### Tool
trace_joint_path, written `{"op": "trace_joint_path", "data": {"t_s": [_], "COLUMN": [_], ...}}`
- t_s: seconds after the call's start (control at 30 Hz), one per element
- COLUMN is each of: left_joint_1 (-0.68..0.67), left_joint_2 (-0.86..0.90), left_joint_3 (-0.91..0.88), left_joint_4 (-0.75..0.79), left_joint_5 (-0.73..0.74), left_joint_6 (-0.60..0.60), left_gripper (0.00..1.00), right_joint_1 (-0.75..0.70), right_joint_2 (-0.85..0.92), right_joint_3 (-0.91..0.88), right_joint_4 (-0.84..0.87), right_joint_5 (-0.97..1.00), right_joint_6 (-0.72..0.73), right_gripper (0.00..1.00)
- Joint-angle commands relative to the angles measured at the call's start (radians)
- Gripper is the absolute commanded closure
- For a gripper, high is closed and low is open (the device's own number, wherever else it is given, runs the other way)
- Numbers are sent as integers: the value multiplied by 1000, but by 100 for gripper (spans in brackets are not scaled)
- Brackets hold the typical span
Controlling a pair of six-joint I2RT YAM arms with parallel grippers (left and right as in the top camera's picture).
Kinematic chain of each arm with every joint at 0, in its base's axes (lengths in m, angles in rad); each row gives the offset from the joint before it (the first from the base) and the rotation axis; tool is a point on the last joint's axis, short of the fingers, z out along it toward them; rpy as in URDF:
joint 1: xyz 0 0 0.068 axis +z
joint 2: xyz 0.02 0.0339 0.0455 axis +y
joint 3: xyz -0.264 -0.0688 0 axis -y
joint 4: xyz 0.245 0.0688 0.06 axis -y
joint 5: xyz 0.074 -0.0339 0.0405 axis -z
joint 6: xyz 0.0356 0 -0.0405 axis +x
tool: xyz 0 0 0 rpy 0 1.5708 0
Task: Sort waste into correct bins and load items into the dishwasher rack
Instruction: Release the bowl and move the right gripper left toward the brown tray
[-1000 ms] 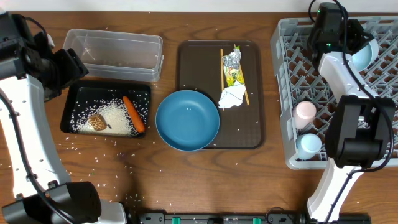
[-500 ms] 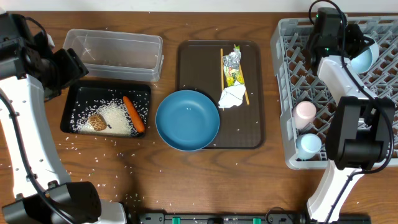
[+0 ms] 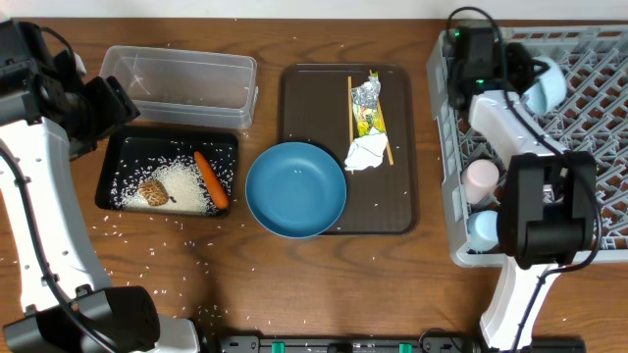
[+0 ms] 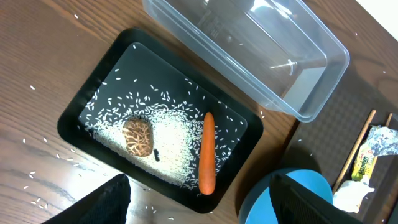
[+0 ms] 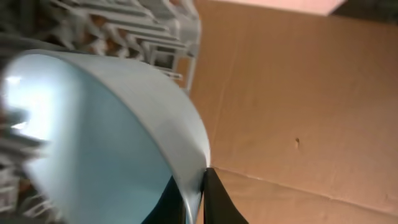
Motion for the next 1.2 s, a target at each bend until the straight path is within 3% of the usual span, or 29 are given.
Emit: {"op": "trace_joint_path", "data": {"t_s": [0.0,0.1,0.37,0.5,0.6,0.73,0.97,1.17], "left_joint_1": [2,2,2,2,2,2,2,2], "left_joint_2": [11,11,11,11,11,11,11,11], "left_joint_3": [-6,-6,-6,-6,-6,-6,-6,-6], "left_joint_4": [-2,-2,-3,-3,-3,-3,-2,0], "left_joint_5": [12,12,12,12,12,12,12,12], "left_joint_6": [-14,-14,-13,-14,-14,-13,-13,-13], "left_gripper": [28,28,28,28,28,27,27,27], "right_joint_1": [39,72,144,149,148,155,204,274], "right_joint_2": [20,20,20,20,19,19,19,19], "right_joint_3": [-16,-16,-16,-16,-12,-5,8,26], "right_joint_4": [-14,-14,4,137,317,603,1326,1622], "right_joint_5": [-25,-13,1,71,138,190,211,259], "right_joint_6": [49,49,49,48,-13,-227,-668,-732], "right_gripper": [91,78,18,1,1,1,1,1]}}
